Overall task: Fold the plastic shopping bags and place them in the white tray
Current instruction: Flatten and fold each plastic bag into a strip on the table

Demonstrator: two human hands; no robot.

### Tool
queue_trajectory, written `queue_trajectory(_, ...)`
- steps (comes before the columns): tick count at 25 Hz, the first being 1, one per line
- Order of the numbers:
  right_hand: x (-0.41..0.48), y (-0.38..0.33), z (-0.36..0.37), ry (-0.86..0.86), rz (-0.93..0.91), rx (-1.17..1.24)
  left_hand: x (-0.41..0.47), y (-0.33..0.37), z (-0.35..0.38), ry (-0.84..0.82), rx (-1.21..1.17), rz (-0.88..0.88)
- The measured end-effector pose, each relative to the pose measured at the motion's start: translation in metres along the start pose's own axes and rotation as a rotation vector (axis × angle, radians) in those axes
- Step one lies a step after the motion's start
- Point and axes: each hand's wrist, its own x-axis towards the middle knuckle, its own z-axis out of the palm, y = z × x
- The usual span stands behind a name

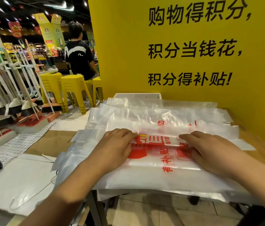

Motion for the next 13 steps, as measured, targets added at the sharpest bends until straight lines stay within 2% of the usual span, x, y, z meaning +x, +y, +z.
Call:
queue_trajectory(3,0.004,0.001,-0.009,-0.031,0.086,0.082,0.004,-0.004,-0.008,0.025,-0.032,-0.025)
queue_trajectory(7,0.022,0.008,-0.016,-0.079,0.128,0.147,0.026,-0.016,-0.026,-0.103,-0.112,-0.106)
queue_trajectory(13,0.059,0.017,0.002,0.002,0.196,0.001,0.068,-0.027,-0.022,-0.108,-0.011,-0.168)
